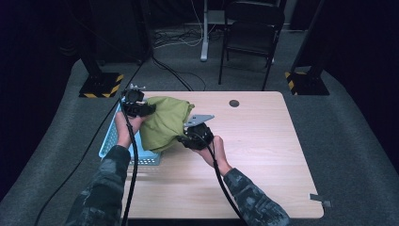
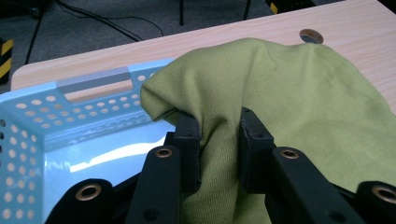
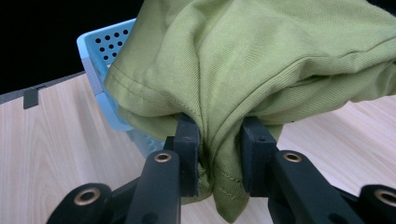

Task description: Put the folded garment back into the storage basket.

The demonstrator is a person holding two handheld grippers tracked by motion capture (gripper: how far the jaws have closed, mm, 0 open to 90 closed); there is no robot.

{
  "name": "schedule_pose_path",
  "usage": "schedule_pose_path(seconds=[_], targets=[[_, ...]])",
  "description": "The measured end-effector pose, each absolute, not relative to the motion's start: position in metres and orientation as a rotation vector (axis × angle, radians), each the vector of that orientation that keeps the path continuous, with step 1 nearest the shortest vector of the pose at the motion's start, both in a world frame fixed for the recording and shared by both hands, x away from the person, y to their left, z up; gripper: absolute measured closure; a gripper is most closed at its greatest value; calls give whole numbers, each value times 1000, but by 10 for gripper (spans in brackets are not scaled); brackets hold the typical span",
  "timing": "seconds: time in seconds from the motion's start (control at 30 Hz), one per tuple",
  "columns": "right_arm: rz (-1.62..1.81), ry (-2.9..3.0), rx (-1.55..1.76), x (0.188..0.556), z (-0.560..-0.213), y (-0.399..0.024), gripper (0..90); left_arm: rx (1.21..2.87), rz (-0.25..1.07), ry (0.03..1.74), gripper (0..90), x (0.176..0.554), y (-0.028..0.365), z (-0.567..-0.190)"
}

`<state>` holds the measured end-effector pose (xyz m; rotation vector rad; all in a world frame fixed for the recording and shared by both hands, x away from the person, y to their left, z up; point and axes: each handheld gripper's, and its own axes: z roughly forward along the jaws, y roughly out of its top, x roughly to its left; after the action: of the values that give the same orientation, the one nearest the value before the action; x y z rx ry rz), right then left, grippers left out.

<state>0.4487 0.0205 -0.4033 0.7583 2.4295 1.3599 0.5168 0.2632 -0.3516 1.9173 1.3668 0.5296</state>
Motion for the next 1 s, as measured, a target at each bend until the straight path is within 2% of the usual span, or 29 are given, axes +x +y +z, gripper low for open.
schedule_pose_path(seconds=[1.0], targets=[[1390,2470,713,457,-406,58,715,1907,620,1453,734,514,293,-349]])
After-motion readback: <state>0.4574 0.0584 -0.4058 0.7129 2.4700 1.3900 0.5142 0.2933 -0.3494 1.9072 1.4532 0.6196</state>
